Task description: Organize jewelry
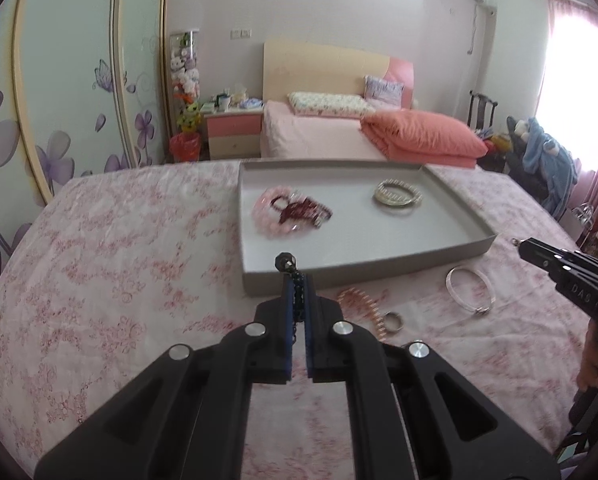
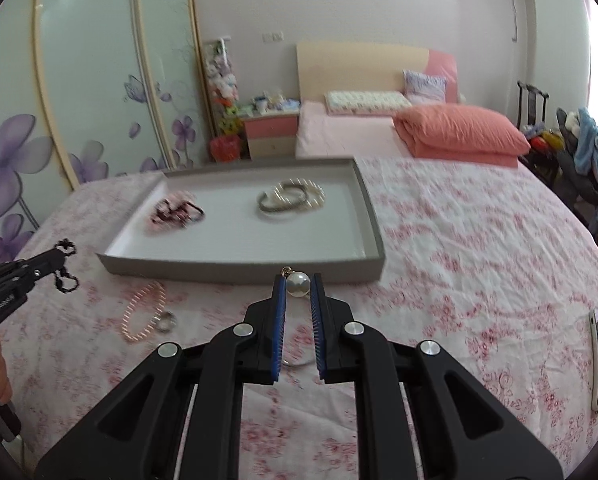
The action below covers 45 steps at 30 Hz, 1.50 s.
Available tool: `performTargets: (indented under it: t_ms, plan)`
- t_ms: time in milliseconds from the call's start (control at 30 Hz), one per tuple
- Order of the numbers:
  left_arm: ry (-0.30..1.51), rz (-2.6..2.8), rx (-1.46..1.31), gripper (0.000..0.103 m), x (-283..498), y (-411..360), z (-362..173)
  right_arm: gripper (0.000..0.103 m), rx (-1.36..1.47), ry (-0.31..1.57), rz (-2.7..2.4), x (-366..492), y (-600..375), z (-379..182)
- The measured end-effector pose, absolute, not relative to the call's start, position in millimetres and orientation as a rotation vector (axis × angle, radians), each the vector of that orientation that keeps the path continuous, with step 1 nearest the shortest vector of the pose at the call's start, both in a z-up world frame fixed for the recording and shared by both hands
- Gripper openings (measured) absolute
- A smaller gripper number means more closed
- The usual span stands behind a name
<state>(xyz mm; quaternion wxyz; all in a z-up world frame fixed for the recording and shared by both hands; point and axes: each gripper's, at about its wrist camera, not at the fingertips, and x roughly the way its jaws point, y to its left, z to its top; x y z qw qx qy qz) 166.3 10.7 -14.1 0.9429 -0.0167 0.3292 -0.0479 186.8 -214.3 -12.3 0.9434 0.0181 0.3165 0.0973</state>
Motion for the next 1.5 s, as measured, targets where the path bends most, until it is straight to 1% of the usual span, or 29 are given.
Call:
performTargets:
  t_ms: [233, 533, 867, 1133, 1333, 1500]
  plan:
    - [0.591, -0.105, -0.05, 0.006, 154, -1, 9, 0.013, 0.024, 0.502, 0.238, 167, -201, 22]
    - [0.502, -0.115, -0.046, 0.006, 144, -15, 30, 0.013, 0.008, 0.366, 0.261, 154, -189, 45]
    - [0.472, -0.125, -0.044, 0.006, 152, -23, 37, 0.013, 0.011, 0.309, 0.265, 160, -186, 59]
    - [0.481, -0.131, -0.044, 0.006, 161, -28, 35, 0.013, 0.015, 0.304, 0.268, 165, -182, 58]
    - [0.49, -0.137, -0.049, 0.006, 178, -28, 32, 0.013, 0.021, 0.295, 0.265, 177, -181, 57]
    - [0.5, -0.138, -0.053, 0.006, 204, -29, 29, 0.013, 0.033, 0.307, 0.263, 203, -179, 53]
